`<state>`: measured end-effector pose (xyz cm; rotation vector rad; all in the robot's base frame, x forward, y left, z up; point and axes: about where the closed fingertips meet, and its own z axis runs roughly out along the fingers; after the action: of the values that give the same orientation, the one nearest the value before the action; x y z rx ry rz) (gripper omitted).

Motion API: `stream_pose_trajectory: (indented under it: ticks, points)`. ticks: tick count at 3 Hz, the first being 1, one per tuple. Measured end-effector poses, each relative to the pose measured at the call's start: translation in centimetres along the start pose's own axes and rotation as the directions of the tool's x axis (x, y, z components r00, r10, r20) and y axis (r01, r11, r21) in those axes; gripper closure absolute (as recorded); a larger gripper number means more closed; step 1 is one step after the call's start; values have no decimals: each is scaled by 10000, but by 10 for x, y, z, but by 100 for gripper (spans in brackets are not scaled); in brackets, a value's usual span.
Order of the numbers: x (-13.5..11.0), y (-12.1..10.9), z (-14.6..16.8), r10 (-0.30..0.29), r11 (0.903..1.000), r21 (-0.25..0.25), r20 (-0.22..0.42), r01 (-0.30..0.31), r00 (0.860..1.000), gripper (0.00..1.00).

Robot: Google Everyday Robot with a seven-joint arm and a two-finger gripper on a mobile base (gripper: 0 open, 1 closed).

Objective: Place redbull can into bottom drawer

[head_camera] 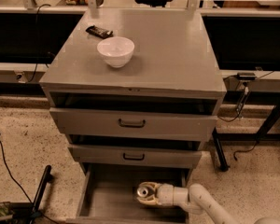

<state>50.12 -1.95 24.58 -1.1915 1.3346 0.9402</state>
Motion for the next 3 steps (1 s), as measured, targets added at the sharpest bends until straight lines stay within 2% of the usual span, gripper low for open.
stream_pose_trajectory:
  ticks: [2,3]
  points:
    - [2,-2,2,172,9999,17,-226,-172,9996,4]
    - [2,-1,3,180,9998,1,-225,-180,9996,0]
